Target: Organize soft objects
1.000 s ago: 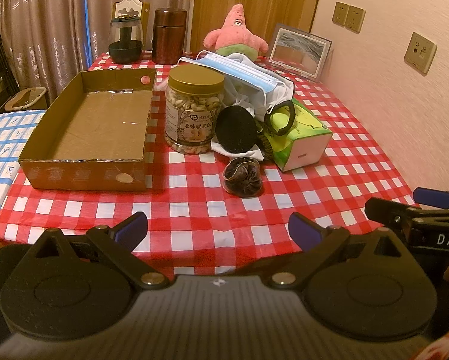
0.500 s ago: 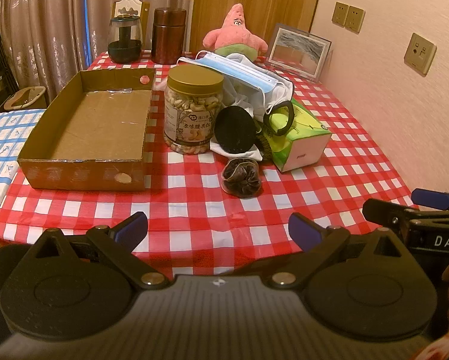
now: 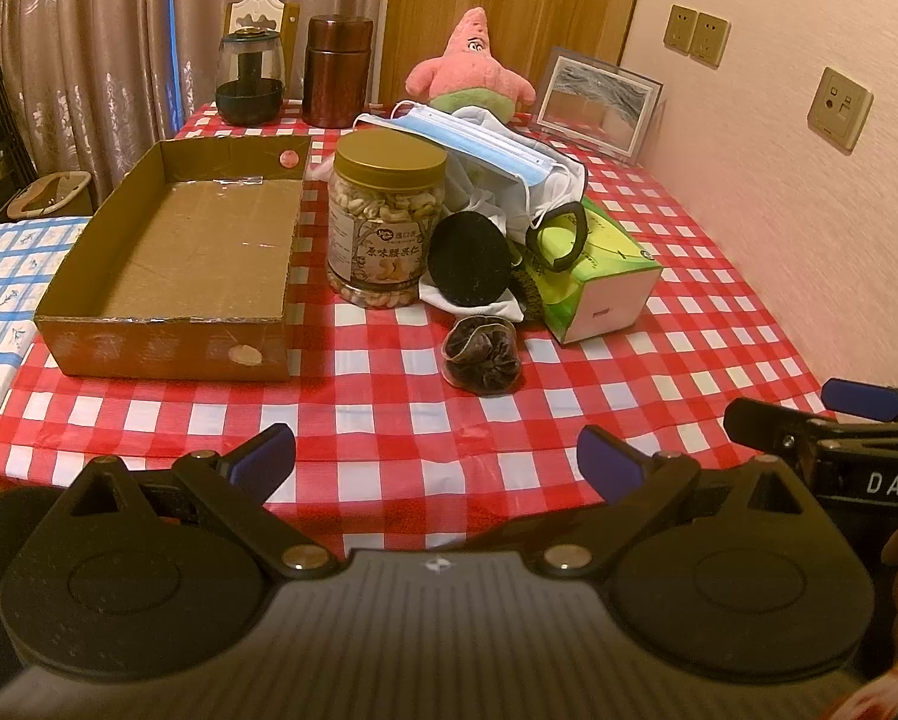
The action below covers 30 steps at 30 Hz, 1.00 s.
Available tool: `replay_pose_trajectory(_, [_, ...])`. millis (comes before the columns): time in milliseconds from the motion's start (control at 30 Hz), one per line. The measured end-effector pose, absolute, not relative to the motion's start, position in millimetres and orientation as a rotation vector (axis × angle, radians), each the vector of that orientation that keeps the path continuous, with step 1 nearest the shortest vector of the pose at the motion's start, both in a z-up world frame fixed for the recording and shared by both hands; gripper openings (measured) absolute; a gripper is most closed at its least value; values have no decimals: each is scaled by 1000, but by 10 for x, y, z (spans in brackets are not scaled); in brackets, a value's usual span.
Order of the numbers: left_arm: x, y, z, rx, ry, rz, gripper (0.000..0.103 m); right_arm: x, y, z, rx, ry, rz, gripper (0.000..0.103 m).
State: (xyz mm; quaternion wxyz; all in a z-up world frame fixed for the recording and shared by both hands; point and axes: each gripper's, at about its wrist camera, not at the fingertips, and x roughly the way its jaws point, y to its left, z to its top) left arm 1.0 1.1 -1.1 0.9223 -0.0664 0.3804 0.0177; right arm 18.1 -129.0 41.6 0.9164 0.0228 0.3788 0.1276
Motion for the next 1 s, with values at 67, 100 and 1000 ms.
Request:
replay_pose_trajectory(67, [10, 10, -10, -138, 782, 37, 100, 178, -1289, 416, 46, 780, 262, 103])
replay_pose_trajectory(100, [10, 10, -11, -137, 781, 36, 100, 181, -1292, 414, 47, 780, 262, 103])
replay_pose_trajectory(1000, [38, -25, -25, -148, 786, 45, 99, 225, -1317, 371, 44, 782, 262, 103])
